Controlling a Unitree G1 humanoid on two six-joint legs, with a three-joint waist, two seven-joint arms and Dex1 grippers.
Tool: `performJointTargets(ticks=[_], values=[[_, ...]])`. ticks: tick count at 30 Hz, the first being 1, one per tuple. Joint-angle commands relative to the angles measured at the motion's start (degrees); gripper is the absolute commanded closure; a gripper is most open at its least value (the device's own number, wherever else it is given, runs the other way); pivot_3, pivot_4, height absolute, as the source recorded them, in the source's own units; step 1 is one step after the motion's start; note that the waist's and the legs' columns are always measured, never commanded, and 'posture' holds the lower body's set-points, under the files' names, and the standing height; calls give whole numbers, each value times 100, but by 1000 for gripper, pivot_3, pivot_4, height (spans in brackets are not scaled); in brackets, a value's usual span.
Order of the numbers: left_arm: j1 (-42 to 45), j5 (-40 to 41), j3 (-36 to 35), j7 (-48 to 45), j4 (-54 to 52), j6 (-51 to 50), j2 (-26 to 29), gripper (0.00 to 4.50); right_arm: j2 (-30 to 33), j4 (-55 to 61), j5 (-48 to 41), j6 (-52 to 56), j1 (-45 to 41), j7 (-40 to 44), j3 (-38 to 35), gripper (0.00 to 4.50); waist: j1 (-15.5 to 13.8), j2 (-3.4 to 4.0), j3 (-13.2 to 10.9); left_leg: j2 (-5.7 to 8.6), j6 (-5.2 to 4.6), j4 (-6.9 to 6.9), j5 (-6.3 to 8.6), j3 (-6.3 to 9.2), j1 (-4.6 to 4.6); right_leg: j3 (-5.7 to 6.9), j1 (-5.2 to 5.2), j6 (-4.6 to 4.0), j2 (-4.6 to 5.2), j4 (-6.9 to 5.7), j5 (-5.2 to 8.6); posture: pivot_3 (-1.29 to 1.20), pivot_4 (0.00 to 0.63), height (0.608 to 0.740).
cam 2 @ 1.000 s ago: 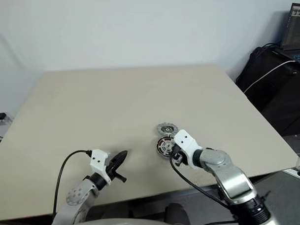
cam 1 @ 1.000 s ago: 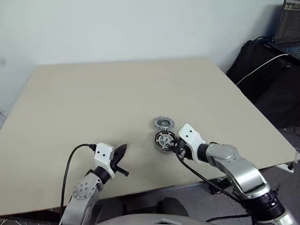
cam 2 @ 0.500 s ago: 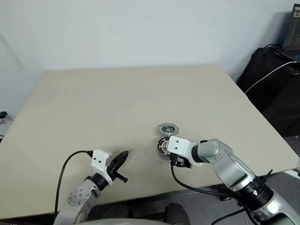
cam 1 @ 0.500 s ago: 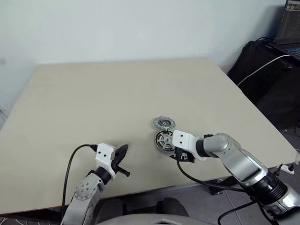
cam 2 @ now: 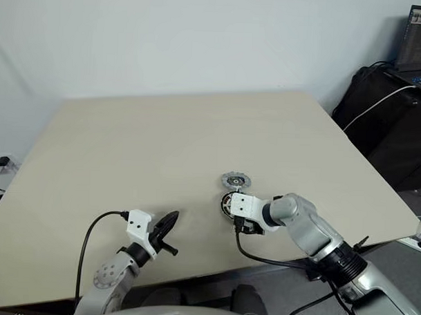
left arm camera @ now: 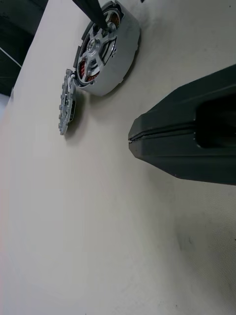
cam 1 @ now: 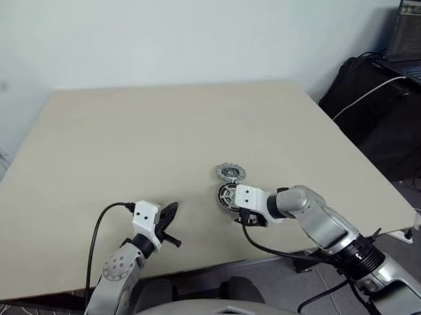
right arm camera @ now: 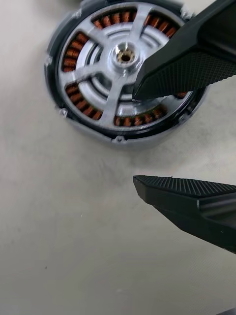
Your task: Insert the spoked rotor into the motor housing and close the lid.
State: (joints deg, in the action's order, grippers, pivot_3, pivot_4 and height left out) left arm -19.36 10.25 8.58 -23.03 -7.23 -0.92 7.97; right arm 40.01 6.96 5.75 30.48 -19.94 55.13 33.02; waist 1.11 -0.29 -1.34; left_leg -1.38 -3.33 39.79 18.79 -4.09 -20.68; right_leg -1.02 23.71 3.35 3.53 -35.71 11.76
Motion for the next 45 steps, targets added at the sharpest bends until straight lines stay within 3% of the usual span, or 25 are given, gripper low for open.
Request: performJointTargets(ticks=[1,8,15,21,27,31,36,43,45], values=[[14,49,-15,15,-241,93,-26,4500,-43,-109,114,-69,-101,57,-50,2329,1,0,0,0,0,1,0,0,0,0,0,0,0,-1,0,0,0,740],[-15,54,-11,43,-264,91,-33,4500,-128,-172,191,-72,-91,33,-95,4431,6,-4,6,-1,0,3,0,1,2,1,-1,0,0,-3,0,0,0,740],[-2,55,13,41,-237,94,-53,4500,-120,-52,88,126,-55,72,-256,4453,10,-3,7,-2,1,9,0,1,5,1,-2,1,0,-8,-2,0,0,740],[-38,53,17,56,-225,115,-81,4500,-582,732,-694,2017,86,-84,-880,4453,-30,-2,6,-2,1,9,0,4,-5,1,3,-1,1,-7,-2,0,0,740],[-101,48,1,65,-234,131,-115,4500,-1462,1373,-1039,4015,375,-1024,-1230,4453,-36,0,9,-5,5,9,2,8,-15,4,12,-2,1,-7,-1,0,0,740],[-118,48,7,58,-236,125,-126,4500,-2104,1604,-1144,4758,422,-1626,-1432,4453,-25,4,11,-8,12,9,6,17,-19,11,17,-8,0,-8,3,0,0,740],[-89,52,21,39,-223,108,-132,4500,-2856,1282,-1074,4997,258,-2422,-1813,4453,41,9,15,-9,14,9,6,19,-19,15,17,-9,-1,-11,3,0,0,740],[-64,47,33,48,-203,111,-152,4500,-3146,509,-1112,4524,-119,-2967,-2099,4453,118,9,15,-8,18,9,2,18,3,15,10,-3,-2,-13,0,0,0,740],[-63,48,34,53,-203,111,-159,4500,-3176,322,-1168,4372,-166,-3007,-2099,3711,119,10,14,-8,18,9,1,18,13,16,10,-1,-2,-13,-2,0,0,740]])
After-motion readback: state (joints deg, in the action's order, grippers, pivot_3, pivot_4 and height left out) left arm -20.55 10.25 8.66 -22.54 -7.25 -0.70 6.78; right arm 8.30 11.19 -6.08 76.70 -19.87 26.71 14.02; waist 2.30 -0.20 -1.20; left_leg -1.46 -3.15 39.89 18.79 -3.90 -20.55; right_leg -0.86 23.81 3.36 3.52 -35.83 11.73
